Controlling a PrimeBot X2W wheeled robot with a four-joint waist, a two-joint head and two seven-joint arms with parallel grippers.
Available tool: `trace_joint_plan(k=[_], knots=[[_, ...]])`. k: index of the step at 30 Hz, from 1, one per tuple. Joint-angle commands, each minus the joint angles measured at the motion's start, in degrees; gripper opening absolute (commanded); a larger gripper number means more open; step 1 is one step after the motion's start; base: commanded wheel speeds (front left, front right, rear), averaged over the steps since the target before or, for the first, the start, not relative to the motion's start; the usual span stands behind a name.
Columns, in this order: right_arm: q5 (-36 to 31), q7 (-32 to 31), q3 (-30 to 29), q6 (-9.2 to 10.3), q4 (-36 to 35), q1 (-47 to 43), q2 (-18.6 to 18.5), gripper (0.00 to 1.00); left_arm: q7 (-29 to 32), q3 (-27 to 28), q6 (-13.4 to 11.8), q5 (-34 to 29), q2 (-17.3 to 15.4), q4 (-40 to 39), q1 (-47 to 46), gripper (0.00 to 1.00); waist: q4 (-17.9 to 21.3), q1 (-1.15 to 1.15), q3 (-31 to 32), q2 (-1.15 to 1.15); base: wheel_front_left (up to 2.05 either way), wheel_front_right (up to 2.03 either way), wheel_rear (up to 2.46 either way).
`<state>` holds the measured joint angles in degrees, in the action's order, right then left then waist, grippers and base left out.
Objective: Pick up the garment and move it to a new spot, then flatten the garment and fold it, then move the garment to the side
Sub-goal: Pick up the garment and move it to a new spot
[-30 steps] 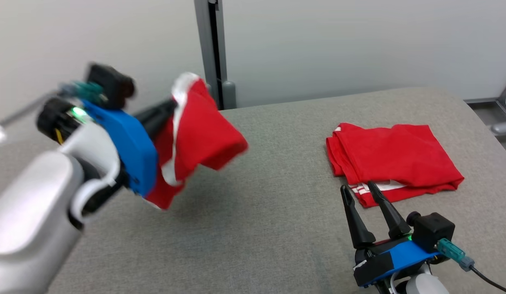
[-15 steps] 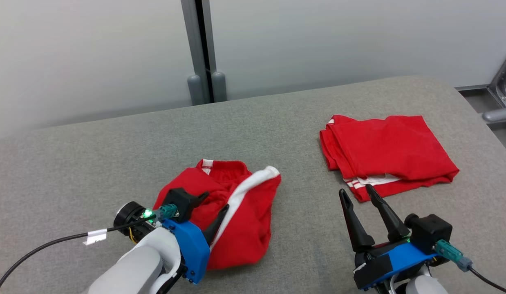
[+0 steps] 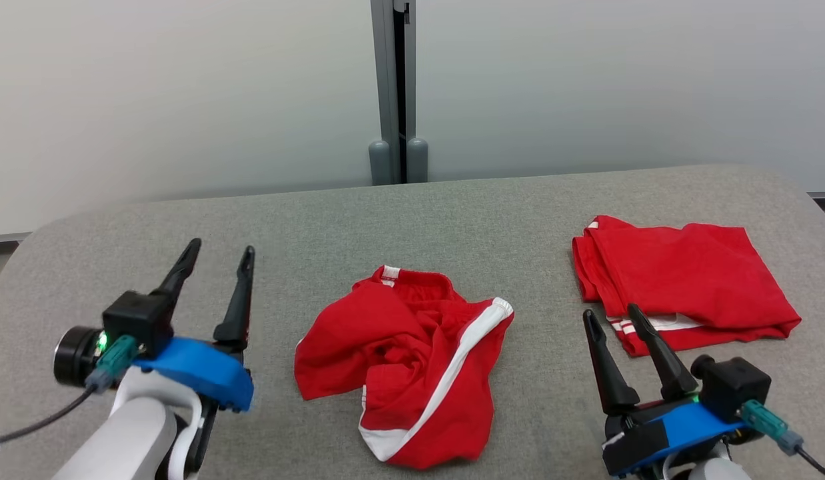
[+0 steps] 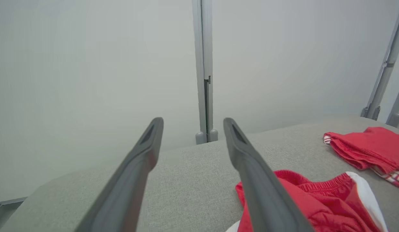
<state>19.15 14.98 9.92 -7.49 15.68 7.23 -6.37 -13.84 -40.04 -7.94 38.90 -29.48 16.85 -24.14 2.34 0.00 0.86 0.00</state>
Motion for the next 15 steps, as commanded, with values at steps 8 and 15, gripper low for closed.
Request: trace_joint_plan(k=[8,15], knots=[[-0.6,0.3,-2.2,-0.01,-2.3,-4.8,0.2,1.00,-1.4,14.0,-8.7,-2.7,3.3,-12.0,16.8,1.00,-1.7,0.00,0.3,0.00,0.00,0.00,0.00],[-3.9,0.3,-6.2,-0.01,-5.8,-6.5,0.5,1.00,-1.4,25.3,-4.0,-11.1,9.9,-17.4,28.7,1.00,-1.7,0.00,0.5,0.00,0.00,0.00,0.00]])
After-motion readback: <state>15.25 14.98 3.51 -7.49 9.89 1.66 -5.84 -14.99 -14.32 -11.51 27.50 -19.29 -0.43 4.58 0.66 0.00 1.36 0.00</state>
